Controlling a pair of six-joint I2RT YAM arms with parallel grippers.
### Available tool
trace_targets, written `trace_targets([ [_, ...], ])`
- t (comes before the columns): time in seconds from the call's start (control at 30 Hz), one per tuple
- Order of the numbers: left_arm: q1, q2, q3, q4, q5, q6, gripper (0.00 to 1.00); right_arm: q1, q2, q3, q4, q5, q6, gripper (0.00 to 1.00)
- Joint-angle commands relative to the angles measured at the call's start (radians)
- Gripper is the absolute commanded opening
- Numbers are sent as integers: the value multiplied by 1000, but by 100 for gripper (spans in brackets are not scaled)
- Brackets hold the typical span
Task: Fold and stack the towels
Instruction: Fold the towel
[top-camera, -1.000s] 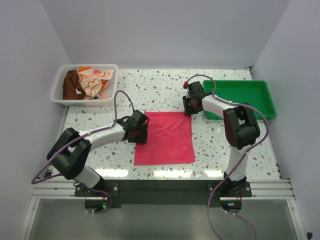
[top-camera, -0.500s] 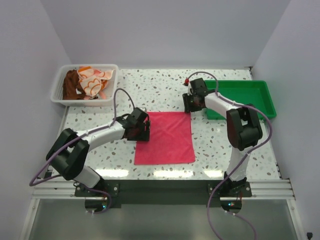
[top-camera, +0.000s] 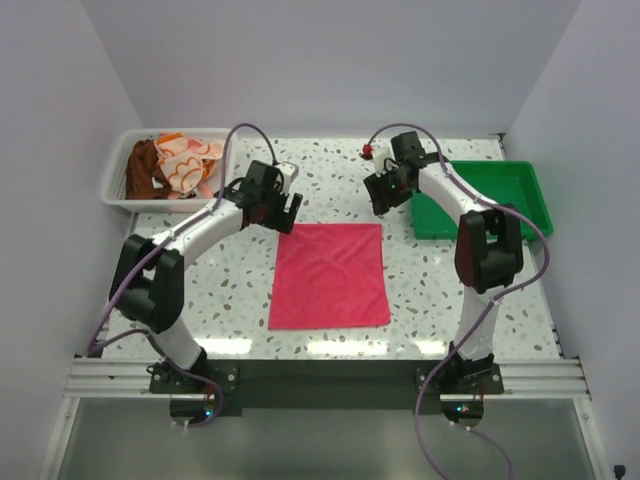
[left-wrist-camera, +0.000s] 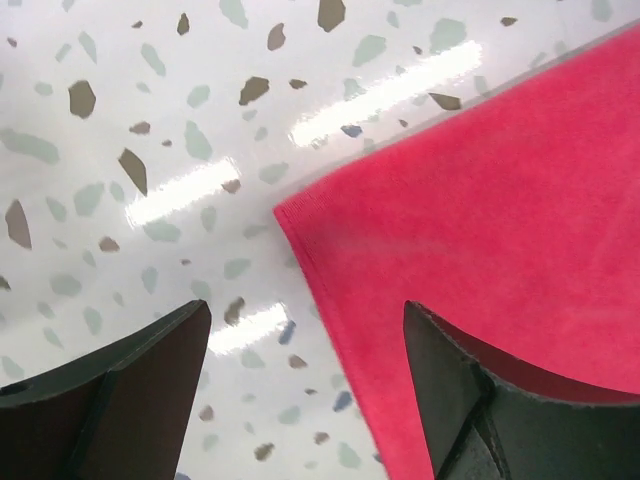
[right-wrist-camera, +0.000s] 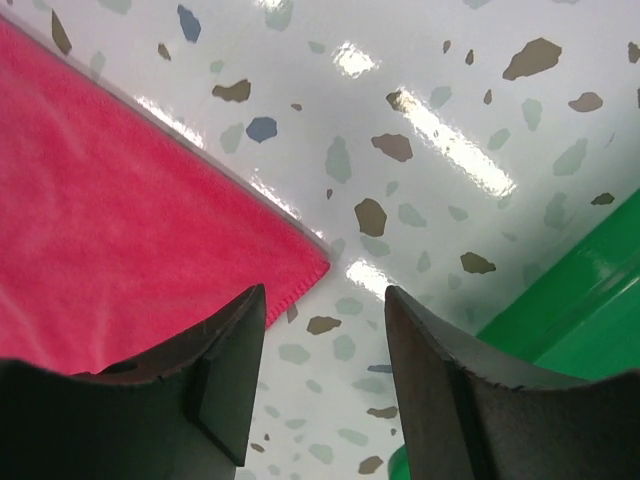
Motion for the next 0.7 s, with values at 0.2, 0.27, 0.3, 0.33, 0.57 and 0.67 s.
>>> trace_targets([
  [0.2, 112, 272, 271, 0, 300, 424, 77, -6, 169, 231, -307, -94, -307, 54],
  [0.27, 113, 312, 335, -37, 308, 454, 76, -5, 190, 251, -326, -103, -326, 54],
  [0.3, 115, 344, 347, -42, 314, 471, 75, -5, 213, 262, -327, -108, -337, 54],
  [0.33, 115, 358, 358, -45, 322, 481, 75, -5, 223, 289, -340, -114, -343, 54],
  [0.57, 118, 444, 414, -132, 332, 569, 72, -3, 318, 403, -402, -149, -384, 50],
  [0.67, 116, 459, 433, -144, 372, 587, 72, 3, 358, 441, -435, -162, -400, 47],
])
